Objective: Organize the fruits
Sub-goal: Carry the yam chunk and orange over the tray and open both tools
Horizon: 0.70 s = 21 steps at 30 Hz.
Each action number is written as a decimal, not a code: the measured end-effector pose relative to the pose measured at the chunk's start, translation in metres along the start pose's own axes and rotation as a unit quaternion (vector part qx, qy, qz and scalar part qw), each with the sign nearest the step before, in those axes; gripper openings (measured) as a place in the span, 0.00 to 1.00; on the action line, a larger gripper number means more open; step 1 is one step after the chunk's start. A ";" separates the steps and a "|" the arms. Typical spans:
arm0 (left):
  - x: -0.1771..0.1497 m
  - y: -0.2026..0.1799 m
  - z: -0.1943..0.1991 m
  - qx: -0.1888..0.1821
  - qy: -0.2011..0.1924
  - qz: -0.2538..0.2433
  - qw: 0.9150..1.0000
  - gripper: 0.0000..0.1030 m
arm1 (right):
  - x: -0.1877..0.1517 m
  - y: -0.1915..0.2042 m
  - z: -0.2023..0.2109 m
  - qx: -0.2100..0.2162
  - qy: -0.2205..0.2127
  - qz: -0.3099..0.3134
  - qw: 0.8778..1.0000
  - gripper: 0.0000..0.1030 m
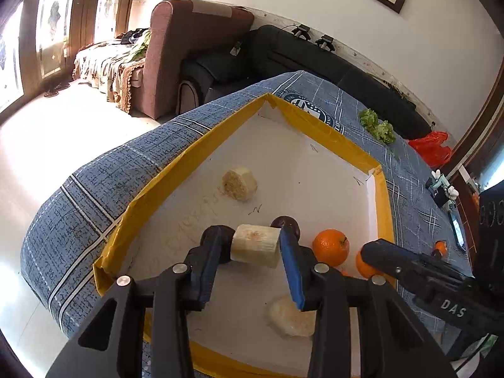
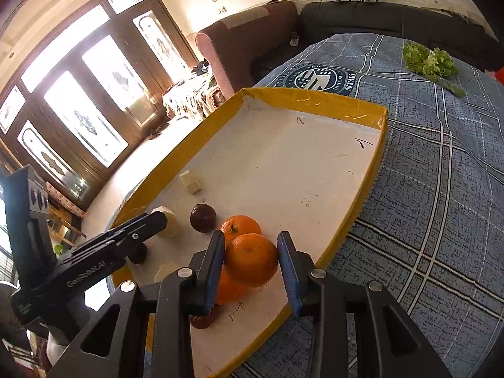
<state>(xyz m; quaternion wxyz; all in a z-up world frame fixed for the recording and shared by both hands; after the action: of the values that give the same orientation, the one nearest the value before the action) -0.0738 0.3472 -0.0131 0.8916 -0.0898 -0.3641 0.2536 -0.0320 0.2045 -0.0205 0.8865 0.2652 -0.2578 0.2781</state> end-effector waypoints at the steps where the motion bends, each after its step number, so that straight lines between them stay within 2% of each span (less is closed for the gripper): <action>1: 0.001 0.002 0.002 -0.003 -0.002 0.003 1.000 0.42 | 0.000 0.001 -0.004 -0.008 0.004 0.007 1.000 0.38; 6: 0.005 0.006 0.020 -0.009 -0.018 0.008 1.000 0.59 | 0.001 0.002 -0.012 -0.051 0.006 0.033 0.998 0.39; 8: 0.005 0.004 0.026 -0.016 -0.021 0.008 1.000 0.62 | 0.002 0.000 -0.012 -0.059 0.001 0.038 0.998 0.40; 10: 0.005 0.000 0.030 -0.033 -0.013 0.016 0.999 0.64 | 0.005 0.001 -0.008 -0.060 -0.008 0.039 0.997 0.48; 13: 0.004 -0.009 0.040 -0.058 -0.006 0.022 0.998 0.67 | 0.007 0.005 0.010 -0.069 -0.033 0.040 0.996 0.60; 18: -0.001 -0.031 0.057 -0.081 -0.004 0.012 0.997 0.79 | 0.008 -0.008 0.047 -0.088 -0.068 0.032 0.993 0.66; 21: -0.009 -0.048 0.062 -0.091 0.007 -0.002 0.996 0.83 | 0.003 -0.029 0.070 -0.105 -0.084 0.017 0.991 0.68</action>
<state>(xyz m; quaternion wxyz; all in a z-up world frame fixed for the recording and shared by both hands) -0.1041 0.2995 0.0429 0.8827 -0.1718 -0.3798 0.2170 -0.0337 0.1424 0.0228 0.8801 0.1884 -0.3632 0.2409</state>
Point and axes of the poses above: each gripper's, at about its wrist camera, not at the fingertips, and z roughly against the way its jaws point, y to its left, x to its top, the point moved 8 cm from there along -z, roughly the way its jaws point, and after that the axes turned 4 degrees about z, right-handed, at the moved point
